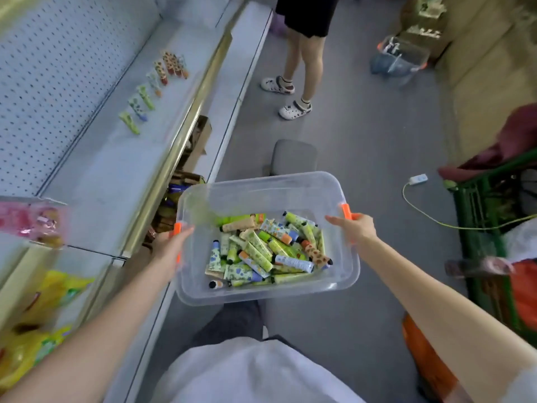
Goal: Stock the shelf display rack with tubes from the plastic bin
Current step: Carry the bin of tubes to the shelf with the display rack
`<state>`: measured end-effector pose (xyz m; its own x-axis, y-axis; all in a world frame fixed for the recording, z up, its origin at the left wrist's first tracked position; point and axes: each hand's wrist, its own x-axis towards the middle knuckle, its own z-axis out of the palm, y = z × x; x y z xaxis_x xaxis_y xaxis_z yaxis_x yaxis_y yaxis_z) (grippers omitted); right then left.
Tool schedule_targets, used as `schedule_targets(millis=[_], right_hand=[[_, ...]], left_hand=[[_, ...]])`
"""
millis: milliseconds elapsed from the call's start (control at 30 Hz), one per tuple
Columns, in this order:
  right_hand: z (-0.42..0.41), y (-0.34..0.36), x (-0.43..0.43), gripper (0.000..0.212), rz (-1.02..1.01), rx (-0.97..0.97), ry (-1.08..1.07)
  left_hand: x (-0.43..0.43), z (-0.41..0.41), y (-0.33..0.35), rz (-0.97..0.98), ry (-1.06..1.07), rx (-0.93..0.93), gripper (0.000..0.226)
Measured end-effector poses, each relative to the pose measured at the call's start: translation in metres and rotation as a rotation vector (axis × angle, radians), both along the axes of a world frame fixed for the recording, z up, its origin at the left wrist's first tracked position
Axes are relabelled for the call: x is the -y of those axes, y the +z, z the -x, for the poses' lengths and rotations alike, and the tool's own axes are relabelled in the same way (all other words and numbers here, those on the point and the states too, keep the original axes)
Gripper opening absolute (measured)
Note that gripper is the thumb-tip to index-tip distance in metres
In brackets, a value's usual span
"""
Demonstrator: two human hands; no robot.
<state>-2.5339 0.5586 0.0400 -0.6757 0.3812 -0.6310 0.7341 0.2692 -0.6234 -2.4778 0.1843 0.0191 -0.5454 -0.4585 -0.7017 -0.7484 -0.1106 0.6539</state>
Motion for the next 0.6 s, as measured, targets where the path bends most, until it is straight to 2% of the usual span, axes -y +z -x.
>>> schedule_targets(millis=[100,333,500,600], right_hand=[[0.082,-0.01,-0.008,0.074,0.003,-0.008,-0.013],[0.233,0.0,-0.036,0.072,-0.018,0.008,0.019],[0.335,-0.001,-0.056,0.062,0.03,0.015,0.044],[0.404,-0.007,-0.063,0.047,0.044,0.048,0.116]], left_hand=[[-0.014,0.08,-0.008,0.009,0.028,0.016,0.04],[-0.043,0.244,0.001,0.005,0.059,0.0,0.04],[-0.06,0.327,0.015,0.032,0.102,-0.004,0.047],[-0.075,0.364,0.014,0.052,0.17,-0.006,0.035]])
